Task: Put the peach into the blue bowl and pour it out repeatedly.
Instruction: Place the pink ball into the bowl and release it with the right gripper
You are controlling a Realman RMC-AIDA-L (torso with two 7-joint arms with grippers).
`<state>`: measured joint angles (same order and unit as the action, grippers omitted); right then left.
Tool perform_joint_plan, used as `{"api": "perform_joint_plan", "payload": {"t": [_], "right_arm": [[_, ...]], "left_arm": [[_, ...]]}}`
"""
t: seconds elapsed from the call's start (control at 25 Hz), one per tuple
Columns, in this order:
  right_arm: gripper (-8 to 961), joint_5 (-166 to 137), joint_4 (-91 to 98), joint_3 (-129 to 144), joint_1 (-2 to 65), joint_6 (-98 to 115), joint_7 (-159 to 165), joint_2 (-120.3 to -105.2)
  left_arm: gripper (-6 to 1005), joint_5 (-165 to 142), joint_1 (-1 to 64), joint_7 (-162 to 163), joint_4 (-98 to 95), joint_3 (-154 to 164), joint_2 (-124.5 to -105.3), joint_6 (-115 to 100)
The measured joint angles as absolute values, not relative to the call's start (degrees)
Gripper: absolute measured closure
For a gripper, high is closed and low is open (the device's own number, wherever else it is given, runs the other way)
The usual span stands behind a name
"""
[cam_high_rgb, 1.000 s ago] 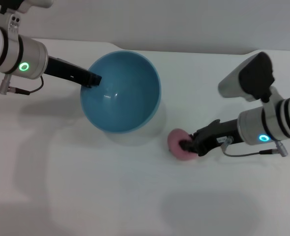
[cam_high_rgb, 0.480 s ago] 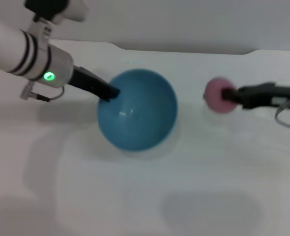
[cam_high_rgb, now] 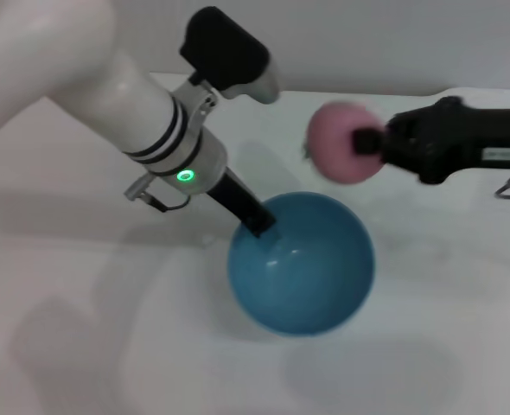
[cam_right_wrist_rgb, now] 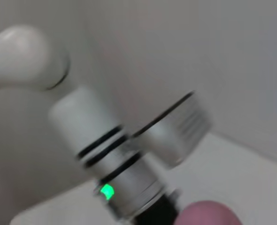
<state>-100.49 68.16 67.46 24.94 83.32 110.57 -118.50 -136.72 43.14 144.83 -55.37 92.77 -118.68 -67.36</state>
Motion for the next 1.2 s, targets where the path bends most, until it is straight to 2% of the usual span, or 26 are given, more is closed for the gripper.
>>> {"api": "perform_joint_plan", "payload": {"t": [0.4, 0.92, 1.12, 1.2], "right_arm": [[870, -109.04, 62.94, 81.35, 28.88, 78.04, 110.84, -118.81], [829, -116.06, 58.51, 83.57, 31.25, 76.14, 116.65, -118.83], [610, -116.12, 60.32, 83.66, 30.89, 76.88, 116.91, -118.80], [573, -116.13, 60.82, 83.43, 30.75, 77.21, 116.98, -118.77]], "left_arm": [[1001, -135.10, 44.07, 146.62, -55.78, 93.71, -118.86, -67.02], [1000, -133.33, 44.01, 147.31, -55.90, 93.83, -118.81, -67.65], [1000, -133.29, 43.95, 147.32, -55.93, 93.86, -118.75, -67.68], [1000, -133.30, 43.91, 147.35, -55.93, 93.87, -118.70, -67.68]]}}
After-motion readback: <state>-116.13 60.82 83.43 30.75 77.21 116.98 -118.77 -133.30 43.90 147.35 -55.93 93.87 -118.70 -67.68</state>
